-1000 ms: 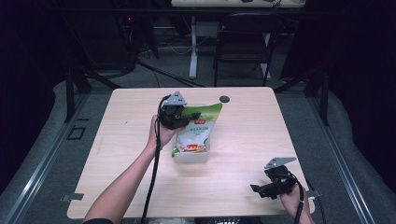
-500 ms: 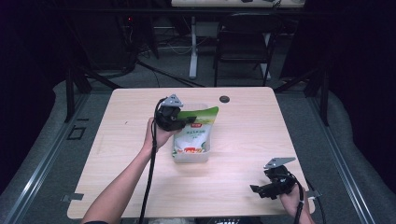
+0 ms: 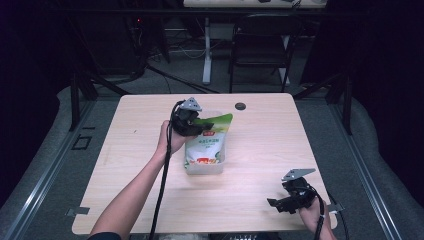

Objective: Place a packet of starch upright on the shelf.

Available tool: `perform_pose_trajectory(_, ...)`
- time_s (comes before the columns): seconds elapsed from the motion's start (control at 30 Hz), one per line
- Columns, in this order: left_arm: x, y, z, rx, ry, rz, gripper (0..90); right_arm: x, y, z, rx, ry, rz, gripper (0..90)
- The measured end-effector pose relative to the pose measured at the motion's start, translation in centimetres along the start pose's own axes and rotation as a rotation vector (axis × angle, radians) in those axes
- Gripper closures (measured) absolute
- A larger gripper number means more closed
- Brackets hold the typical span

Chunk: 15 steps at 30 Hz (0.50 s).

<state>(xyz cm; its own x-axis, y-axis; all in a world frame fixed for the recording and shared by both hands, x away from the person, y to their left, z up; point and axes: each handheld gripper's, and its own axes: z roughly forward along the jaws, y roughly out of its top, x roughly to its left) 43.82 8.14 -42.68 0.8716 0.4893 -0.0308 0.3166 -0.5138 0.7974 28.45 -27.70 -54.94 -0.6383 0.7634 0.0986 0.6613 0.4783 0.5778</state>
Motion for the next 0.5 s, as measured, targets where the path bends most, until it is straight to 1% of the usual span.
perform_pose_trajectory(0.03,0.0,-0.1,-0.1,-0.007,0.002,-0.004,85.7,0.0,0.0,0.0,0.000,0.000,0.000,15.0)
perform_pose_trajectory(0.07,0.1,-0.1,-0.1,-0.001,-0.014,0.002,88.0,0.0,0.0,0.0,0.000,-0.002,0.001,15.0)
perform_pose_trajectory(0.1,0.0,-0.1,-0.2,-0.002,-0.015,0.001,89.0,0.0,0.0,-0.1,0.003,0.001,-0.003,15.0)
perform_pose_trajectory(0.13,0.0,-0.2,-0.3,-0.003,-0.011,0.003,89.2,0.1,0.0,-0.1,0.004,0.000,-0.003,15.0)
perform_pose_trajectory(0.2,0.0,-0.2,-0.3,-0.005,-0.017,0.009,89.5,0.1,0.0,-0.1,0.005,0.004,-0.003,15.0)
perform_pose_trajectory(0.27,-0.4,-0.5,-0.5,-0.034,-0.013,0.018,89.6,0.1,0.0,-0.1,0.003,0.001,-0.001,15.0)
perform_pose_trajectory(0.3,-0.4,-0.6,-0.6,-0.036,-0.017,0.023,89.6,0.1,0.0,-0.1,0.004,-0.006,-0.004,15.0)
perform_pose_trajectory(0.37,-0.6,-0.9,-0.8,-0.053,-0.021,0.028,89.7,0.1,0.0,-0.1,0.005,-0.004,-0.006,15.0)
perform_pose_trajectory(0.4,-0.6,-1.1,-1.0,-0.063,-0.030,0.026,89.7,0.1,0.0,-0.1,0.006,-0.004,-0.006,15.0)
perform_pose_trajectory(0.5,-0.6,-1.4,-1.2,-0.082,-0.036,0.023,89.6,0.1,0.0,-0.1,0.003,0.000,-0.002,15.0)
